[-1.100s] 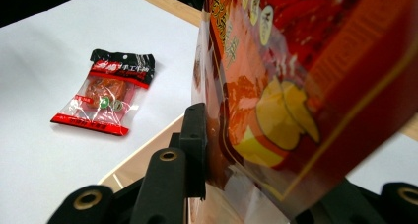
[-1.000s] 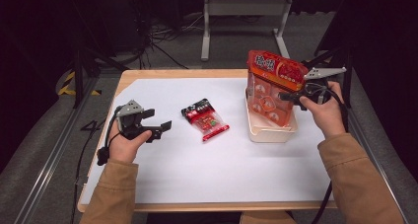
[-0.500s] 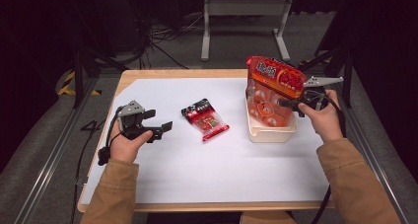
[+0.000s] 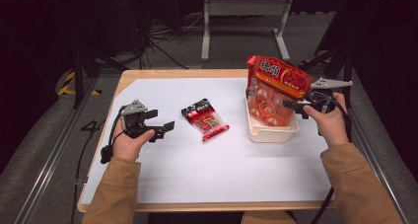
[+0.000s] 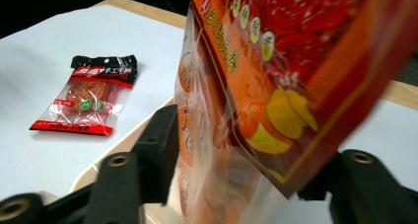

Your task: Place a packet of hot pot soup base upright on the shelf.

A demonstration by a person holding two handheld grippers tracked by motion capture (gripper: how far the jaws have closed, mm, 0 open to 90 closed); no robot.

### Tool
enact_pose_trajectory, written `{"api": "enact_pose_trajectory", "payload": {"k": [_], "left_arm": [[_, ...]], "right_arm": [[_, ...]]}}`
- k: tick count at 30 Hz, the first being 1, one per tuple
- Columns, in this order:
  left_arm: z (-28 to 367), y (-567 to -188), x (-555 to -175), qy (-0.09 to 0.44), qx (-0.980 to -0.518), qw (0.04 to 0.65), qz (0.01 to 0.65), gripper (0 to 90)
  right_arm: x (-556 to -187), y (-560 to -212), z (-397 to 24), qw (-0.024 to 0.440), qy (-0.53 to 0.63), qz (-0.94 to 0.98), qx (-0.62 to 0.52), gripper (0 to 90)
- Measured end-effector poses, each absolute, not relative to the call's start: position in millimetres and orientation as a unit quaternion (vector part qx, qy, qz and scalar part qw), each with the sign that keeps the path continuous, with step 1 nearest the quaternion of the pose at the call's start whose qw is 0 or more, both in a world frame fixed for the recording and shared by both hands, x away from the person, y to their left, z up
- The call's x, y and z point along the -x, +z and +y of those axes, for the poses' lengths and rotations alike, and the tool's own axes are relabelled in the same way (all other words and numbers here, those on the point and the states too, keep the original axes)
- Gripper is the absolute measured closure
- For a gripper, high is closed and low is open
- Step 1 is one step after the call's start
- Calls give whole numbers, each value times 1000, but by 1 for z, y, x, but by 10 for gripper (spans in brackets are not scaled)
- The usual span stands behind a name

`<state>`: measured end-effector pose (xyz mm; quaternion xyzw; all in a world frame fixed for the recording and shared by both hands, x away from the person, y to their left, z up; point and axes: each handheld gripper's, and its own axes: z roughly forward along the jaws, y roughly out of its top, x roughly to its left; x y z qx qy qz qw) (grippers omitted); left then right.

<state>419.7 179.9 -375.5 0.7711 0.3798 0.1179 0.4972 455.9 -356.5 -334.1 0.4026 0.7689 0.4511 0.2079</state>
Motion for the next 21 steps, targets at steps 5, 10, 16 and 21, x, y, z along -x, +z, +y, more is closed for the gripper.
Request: {"api": "enact_pose_trajectory", "payload": {"k": [5,10,16,21], "left_arm": [[174,-378,-423,112,-771,501,378,137],[171,-379,-424,110,-769,504,377,144],[168,-381,-427,110,-769,502,381,148],[165,-381,-427,111,-769,502,379,153]], "right_arm": [[-447,-330,-360,220,455,763,-403,325],[-437,-327,-367,231,454,757,-409,302],[-425,-322,-370,246,451,754,-409,300],[-412,-315,-368,264,446,755,-402,300]]}}
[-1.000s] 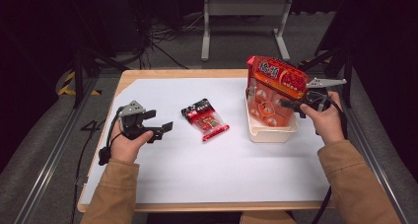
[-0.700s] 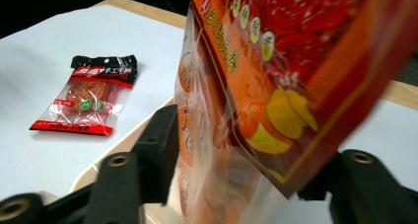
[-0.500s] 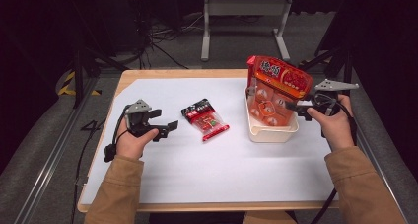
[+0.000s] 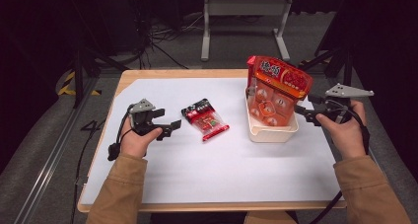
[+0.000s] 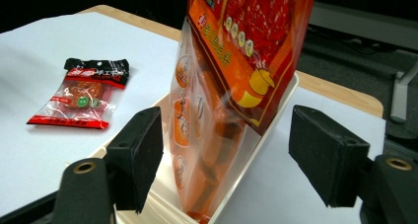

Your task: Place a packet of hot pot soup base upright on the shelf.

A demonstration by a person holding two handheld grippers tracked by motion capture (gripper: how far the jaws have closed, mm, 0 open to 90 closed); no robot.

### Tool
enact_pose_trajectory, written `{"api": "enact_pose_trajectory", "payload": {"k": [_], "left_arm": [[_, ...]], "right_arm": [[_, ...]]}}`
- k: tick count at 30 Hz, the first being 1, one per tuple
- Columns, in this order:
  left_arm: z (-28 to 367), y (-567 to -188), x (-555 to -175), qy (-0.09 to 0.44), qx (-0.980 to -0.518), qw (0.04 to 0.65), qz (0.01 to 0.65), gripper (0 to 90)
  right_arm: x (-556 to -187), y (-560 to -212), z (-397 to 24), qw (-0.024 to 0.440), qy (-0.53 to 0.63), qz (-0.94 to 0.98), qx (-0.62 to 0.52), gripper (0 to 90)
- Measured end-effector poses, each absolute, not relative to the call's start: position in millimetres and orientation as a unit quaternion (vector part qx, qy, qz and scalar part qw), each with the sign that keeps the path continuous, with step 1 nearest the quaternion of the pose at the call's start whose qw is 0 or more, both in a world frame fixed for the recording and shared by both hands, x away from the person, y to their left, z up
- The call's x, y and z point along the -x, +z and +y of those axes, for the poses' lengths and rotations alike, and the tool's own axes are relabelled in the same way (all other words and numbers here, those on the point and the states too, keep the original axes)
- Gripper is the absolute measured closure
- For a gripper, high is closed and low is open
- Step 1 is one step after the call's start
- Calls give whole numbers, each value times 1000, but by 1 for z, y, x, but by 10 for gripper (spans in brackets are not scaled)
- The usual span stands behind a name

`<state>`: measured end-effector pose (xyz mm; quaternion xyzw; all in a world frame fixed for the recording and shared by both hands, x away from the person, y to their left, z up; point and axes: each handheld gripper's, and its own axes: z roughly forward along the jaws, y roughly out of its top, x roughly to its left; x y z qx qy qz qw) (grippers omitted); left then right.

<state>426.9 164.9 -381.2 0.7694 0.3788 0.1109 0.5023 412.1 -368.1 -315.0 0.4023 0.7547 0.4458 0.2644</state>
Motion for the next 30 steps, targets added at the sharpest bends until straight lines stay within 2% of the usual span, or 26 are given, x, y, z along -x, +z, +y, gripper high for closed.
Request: {"api": "enact_pose_trajectory", "payload": {"k": [19,30], "left_arm": [[147,-382,-427,104,-774,500,373,176],[133,-385,-450,121,-776,486,385,190]], "right_arm": [[-377,-316,-347,261,457,777,-346,312],[-368,-319,-326,244,476,784,-314,300]]}}
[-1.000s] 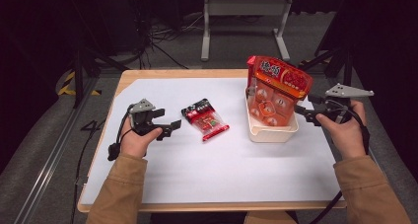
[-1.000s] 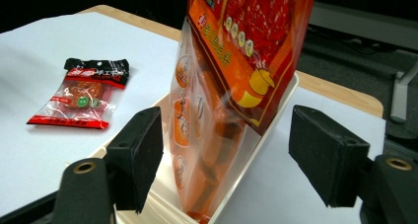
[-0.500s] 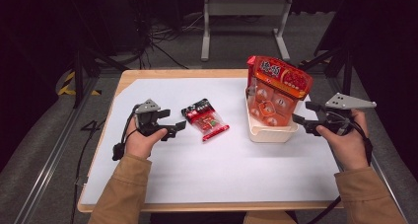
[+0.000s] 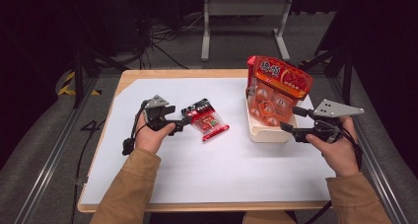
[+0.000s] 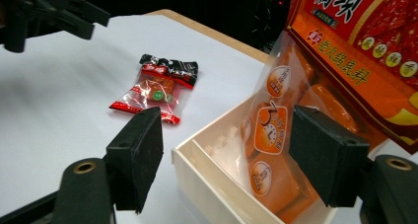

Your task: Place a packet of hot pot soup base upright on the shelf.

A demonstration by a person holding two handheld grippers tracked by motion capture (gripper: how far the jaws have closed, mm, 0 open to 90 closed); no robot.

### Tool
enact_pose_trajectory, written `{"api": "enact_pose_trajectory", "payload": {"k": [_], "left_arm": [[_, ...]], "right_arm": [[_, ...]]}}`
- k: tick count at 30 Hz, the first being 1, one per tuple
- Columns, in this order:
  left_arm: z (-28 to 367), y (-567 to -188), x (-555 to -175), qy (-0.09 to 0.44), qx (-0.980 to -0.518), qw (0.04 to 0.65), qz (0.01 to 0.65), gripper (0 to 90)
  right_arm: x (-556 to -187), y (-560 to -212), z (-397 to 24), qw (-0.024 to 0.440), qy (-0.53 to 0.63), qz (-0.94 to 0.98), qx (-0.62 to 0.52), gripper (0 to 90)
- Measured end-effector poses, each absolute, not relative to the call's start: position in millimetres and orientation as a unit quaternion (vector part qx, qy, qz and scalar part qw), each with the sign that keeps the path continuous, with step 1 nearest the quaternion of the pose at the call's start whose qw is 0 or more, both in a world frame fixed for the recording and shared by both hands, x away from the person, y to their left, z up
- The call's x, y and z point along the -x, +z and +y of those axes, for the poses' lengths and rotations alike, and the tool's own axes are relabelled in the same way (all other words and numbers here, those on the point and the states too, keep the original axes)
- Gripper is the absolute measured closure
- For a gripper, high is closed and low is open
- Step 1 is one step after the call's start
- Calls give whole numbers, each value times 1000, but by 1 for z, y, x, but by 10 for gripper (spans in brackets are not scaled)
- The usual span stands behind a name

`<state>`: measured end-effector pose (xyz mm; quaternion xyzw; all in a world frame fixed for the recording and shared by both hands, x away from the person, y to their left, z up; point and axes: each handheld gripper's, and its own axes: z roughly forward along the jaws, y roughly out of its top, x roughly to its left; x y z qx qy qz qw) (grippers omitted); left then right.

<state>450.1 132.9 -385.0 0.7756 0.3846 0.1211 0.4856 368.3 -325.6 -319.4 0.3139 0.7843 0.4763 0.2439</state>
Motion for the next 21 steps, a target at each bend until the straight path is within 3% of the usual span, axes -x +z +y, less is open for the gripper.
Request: {"api": "enact_pose_trajectory", "payload": {"k": [8,21], "left_arm": [[127,-398,-477,127,-763,481,414,169],[132,-421,-500,126,-757,470,436,362]], "right_arm": [[-369,-324,-323,239,476,788,-308,300],[-368,-325,-318,236,475,793,-298,301]]}}
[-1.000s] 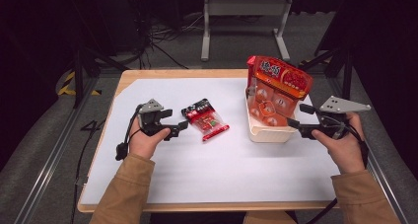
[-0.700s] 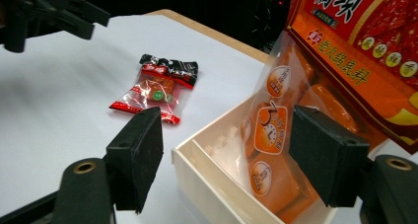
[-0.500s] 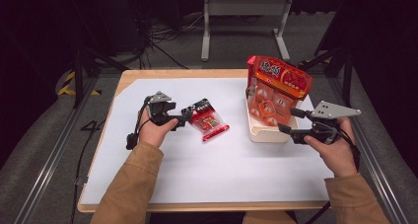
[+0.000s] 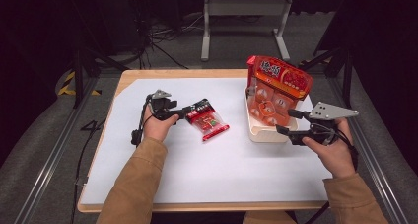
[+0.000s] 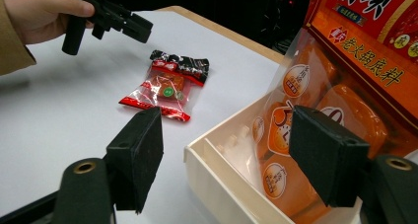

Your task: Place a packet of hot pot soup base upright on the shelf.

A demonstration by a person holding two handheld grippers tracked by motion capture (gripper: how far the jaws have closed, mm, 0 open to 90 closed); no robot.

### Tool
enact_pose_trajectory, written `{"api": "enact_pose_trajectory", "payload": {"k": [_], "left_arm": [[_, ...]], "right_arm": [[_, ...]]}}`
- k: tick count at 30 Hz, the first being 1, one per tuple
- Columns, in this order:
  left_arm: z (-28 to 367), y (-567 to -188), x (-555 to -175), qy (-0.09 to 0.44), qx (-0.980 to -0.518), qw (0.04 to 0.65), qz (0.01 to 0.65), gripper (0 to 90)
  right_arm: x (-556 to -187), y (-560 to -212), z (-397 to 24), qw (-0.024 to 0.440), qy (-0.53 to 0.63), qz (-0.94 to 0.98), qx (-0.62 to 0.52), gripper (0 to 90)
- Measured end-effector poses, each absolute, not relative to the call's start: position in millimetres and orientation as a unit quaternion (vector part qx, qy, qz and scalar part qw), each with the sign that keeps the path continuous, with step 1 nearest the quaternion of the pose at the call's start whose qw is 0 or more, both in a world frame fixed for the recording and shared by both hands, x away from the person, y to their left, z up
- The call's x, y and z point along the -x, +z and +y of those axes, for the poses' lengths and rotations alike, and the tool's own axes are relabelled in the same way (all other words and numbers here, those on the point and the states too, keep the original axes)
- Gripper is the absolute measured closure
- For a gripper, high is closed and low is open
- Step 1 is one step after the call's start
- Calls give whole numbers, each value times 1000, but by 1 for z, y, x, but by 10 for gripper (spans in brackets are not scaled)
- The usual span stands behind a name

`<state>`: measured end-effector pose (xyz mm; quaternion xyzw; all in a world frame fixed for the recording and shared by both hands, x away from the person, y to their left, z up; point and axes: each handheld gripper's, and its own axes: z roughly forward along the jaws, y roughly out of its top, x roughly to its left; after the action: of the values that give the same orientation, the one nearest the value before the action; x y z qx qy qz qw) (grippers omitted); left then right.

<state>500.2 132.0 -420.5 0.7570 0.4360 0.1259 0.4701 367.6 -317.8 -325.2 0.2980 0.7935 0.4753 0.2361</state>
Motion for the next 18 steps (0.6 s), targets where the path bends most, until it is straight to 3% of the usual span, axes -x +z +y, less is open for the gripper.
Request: {"api": "enact_pose_trajectory", "payload": {"k": [6,18], "left_arm": [[130,-431,-507,132,-778,447,421,397],[132,-444,-516,104,-759,443,466,382]], "right_arm": [[-368,-327,-317,233,475,795,-297,300],[-369,-330,-315,227,474,797,-298,298]]}}
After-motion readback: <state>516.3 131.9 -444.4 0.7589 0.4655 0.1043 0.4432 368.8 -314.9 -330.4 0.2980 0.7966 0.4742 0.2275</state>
